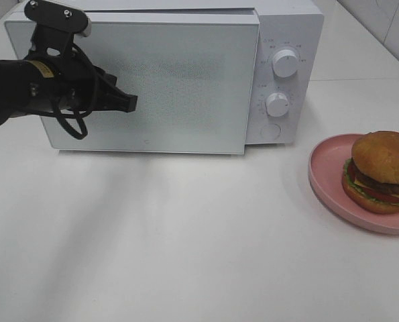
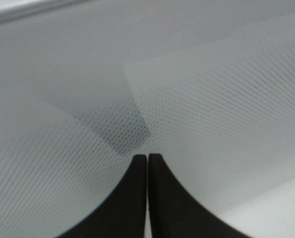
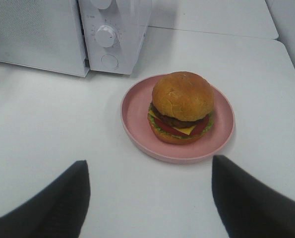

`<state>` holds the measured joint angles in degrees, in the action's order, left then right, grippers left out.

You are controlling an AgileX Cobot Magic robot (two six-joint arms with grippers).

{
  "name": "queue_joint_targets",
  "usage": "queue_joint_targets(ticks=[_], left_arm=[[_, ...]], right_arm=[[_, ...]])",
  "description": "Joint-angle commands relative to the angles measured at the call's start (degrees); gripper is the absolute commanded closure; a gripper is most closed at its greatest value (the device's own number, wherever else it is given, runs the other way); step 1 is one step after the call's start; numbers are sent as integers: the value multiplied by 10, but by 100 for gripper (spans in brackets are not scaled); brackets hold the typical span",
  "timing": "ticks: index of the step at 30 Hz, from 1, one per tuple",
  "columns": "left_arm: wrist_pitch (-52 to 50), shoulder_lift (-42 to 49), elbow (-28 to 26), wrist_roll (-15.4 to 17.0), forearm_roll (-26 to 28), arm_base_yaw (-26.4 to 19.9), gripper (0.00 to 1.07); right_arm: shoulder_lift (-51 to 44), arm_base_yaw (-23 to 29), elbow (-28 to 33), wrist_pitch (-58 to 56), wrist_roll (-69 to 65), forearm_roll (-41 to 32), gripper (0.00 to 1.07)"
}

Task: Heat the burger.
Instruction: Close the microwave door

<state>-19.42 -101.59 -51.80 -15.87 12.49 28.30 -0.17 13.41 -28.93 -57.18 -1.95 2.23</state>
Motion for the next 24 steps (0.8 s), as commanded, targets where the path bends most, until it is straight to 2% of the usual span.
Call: queue_joint_targets(ticks=[1, 8, 14, 16, 24], left_arm=[[-5, -12, -22, 4, 2, 6, 106], [-3, -57, -85, 30, 0, 25, 106], [0, -83, -124, 32, 0, 39, 106], [2, -110, -166, 32, 0, 49, 106], [46, -151, -241, 32, -1, 66, 106]], right_arm=[[-18, -3, -1, 4, 5, 0, 44], [-18, -3, -1, 4, 5, 0, 44], [-18, -3, -1, 4, 5, 0, 44], [-18, -3, -1, 4, 5, 0, 44], [-18, -3, -1, 4, 5, 0, 44]])
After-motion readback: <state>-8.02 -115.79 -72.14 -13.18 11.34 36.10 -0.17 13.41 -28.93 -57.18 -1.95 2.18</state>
